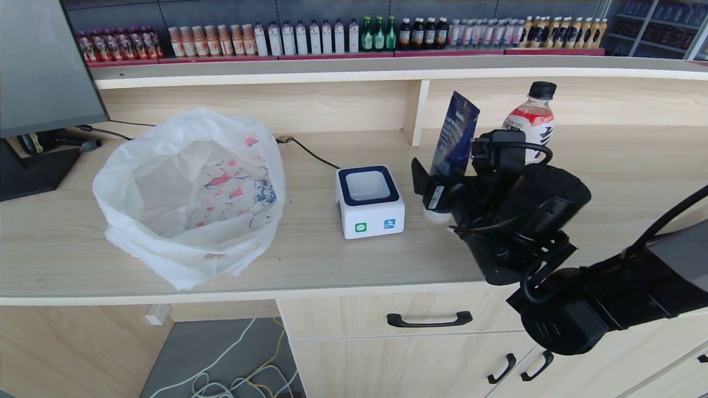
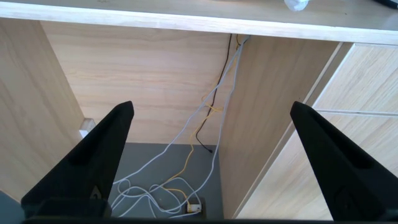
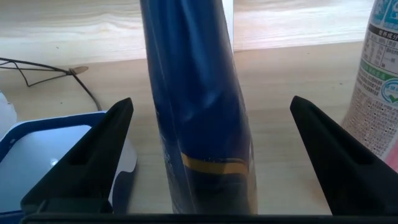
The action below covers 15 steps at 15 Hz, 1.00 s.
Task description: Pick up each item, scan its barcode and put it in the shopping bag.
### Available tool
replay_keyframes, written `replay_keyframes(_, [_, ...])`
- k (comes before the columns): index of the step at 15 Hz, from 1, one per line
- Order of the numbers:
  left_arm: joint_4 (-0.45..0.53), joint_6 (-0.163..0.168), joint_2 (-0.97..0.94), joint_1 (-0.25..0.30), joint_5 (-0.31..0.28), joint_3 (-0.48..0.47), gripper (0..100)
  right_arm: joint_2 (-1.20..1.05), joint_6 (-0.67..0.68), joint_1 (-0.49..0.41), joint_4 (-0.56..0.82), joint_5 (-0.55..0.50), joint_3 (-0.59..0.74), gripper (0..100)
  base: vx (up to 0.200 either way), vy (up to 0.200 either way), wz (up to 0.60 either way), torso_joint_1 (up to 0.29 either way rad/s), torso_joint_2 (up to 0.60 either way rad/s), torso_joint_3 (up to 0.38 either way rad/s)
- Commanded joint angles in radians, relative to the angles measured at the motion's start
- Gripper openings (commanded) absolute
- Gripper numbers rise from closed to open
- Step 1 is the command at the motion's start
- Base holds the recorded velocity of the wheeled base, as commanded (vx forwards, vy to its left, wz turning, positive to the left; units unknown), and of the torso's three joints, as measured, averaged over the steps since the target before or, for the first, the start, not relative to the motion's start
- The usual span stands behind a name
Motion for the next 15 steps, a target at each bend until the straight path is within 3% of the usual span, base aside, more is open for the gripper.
replay_keyframes(1, [0.000,0.000,0.000,0.000,0.000,0.000,100,0.001,-0.001,-0.007,-0.001,0.000,-0.004,100,0.000,0.000,0.00,0.000,0.00,0.000])
replay_keyframes(14, [0.000,0.000,0.000,0.000,0.000,0.000,100,0.043,-0.009,-0.013,-0.017,0.002,-0.025,100,0.000,0.000,0.00,0.000,0.00,0.000])
replay_keyframes(15, [0.000,0.000,0.000,0.000,0.000,0.000,100,0.043,-0.009,-0.014,-0.017,0.002,-0.027,0,0.000,0.000,0.00,0.000,0.00,0.000])
